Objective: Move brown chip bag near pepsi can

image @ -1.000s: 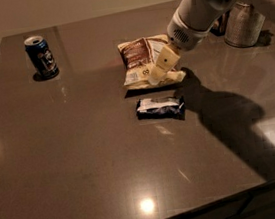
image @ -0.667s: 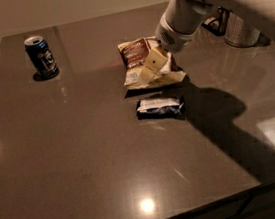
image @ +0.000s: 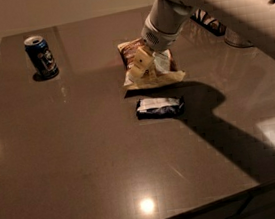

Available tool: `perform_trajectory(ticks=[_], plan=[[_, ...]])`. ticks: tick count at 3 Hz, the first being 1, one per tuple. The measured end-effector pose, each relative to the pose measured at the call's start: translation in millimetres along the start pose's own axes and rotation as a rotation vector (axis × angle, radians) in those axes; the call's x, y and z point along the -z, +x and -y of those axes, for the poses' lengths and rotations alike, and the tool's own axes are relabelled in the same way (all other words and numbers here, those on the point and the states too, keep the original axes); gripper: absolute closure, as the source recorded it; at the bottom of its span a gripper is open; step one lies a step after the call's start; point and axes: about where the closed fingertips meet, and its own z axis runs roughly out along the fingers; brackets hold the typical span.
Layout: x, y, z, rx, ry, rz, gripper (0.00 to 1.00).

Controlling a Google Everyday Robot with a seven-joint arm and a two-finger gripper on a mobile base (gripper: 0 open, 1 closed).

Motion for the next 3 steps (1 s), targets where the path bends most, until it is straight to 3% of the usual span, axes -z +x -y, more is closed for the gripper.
perform_trajectory(ticks=[1,2,3], plan=[[-3.0,-9.7,2.0,-0.002,0.002,-0.004,0.41],[-1.9,-30.0,-3.2,0.042,-0.018,-0.001,0.73],[1.1,-49.8,-11.1,0.096,-0.036,0.011,0.96]])
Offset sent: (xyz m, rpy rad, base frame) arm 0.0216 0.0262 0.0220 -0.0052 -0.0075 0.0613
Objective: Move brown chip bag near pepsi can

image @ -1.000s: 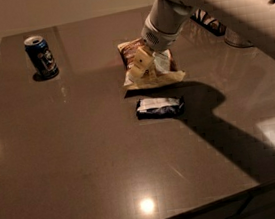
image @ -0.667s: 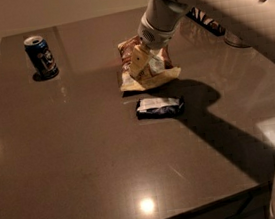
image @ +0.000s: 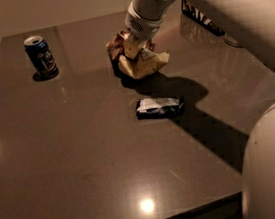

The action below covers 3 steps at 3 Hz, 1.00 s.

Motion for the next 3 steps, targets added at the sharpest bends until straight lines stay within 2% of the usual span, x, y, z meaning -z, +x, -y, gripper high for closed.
perform_trajectory(ticks=[1,3], plan=[[-0.7,-29.2,-18.1,0.073,-0.035,0.026,1.00],[-15.4,-80.3,-46.9,0.172,-0.080,0.051,1.00]])
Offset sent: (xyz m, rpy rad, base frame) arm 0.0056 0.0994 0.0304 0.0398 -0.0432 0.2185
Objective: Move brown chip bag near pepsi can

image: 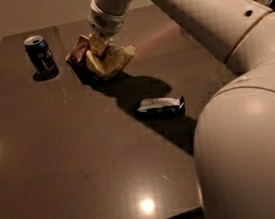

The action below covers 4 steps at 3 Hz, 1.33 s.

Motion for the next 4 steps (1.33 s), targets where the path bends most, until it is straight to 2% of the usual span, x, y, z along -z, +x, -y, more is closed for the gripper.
perform_trajectory(ticks=[1,2,4], plan=[[-7.7,-18.6,-5.8,0.020,-0.010,0.006,0.82],[-14.0,-30.0,-8.2,0.024,-0.006,0.003,0.58],[-20.6,-31.1,-9.8,0.023,-0.001,-0.001,0.12]])
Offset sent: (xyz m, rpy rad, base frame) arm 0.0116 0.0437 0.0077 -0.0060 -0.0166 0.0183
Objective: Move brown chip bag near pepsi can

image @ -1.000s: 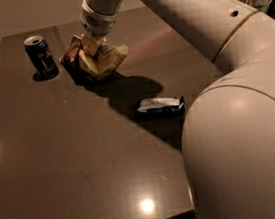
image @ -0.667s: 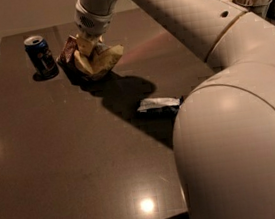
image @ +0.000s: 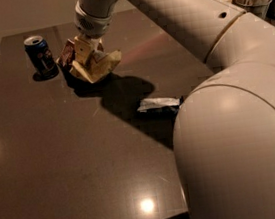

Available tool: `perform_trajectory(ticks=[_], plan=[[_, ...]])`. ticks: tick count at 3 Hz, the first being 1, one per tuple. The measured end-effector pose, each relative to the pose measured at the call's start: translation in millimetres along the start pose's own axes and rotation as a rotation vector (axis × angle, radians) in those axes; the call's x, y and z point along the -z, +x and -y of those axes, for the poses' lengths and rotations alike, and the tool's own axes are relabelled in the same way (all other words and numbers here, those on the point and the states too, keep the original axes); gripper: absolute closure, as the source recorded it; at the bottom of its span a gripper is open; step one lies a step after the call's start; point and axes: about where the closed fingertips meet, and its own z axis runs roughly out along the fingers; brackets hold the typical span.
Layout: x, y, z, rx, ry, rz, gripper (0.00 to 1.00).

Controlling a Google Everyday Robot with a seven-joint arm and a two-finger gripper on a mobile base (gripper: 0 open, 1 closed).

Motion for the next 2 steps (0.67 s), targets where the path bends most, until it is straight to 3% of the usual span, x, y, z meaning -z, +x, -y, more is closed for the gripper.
perform_trajectory(ticks=[1,2], plan=[[-2.8,-0.2,-0.8,0.001,-0.003,-0.002,0.00],[-2.8,-0.2,-0.8,0.001,-0.003,-0.002,0.00]])
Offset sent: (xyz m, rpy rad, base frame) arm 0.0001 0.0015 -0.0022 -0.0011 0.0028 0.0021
